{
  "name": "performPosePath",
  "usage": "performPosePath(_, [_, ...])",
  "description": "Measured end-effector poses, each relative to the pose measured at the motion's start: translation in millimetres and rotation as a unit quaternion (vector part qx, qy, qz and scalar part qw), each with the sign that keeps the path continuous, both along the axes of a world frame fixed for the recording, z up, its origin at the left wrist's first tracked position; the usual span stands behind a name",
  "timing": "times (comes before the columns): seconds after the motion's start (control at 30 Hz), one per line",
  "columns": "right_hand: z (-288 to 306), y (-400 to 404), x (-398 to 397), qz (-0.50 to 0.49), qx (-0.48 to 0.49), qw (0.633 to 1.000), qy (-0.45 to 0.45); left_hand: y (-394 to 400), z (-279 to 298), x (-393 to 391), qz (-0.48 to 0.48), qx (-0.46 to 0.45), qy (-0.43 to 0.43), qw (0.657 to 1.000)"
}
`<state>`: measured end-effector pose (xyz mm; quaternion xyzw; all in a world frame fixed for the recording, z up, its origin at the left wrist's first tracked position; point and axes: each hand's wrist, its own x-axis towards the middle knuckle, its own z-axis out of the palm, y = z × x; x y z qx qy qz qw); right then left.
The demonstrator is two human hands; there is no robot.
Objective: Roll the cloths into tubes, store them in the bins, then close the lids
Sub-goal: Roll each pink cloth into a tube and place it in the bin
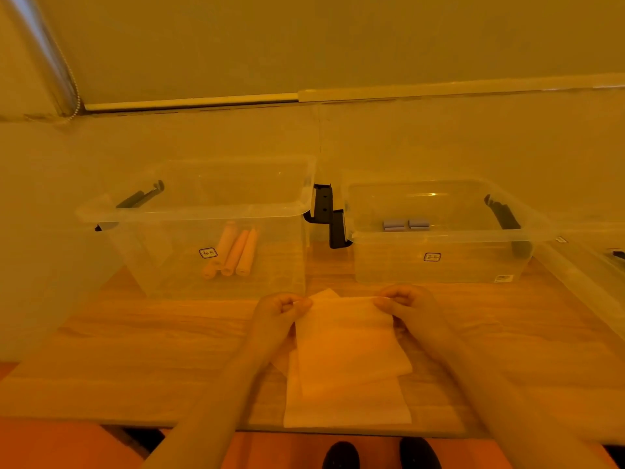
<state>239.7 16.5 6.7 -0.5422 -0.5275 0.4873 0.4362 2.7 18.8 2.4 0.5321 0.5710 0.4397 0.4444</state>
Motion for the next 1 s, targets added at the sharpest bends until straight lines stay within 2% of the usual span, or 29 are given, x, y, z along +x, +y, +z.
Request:
performPosePath(0.13, [-2.7, 3.1, 2.0, 0.017, 0.004, 0.999, 0.028, 2.0, -5.7, -3.6, -0.006, 0.012, -0.019, 1.000])
performPosePath(0.4, [-13.8, 7.5, 9.2, 0.028, -0.005, 0.990, 0.140, 0.8, -4.9, -7.5, -0.033, -0.001, -0.169, 0.985])
performPosePath(0.63, [-16.6, 9.3, 12.0, 0.050, 0.008, 0.987, 0.153, 1.5, -4.7, -9.4, -0.055, 0.005, -0.185, 0.981])
performPosePath(1.0, [-15.1, 6.0, 8.5, 0.021, -0.007, 0.990, 0.141, -1.7, -5.1, -8.8, -0.052, -0.021, -0.232, 0.971])
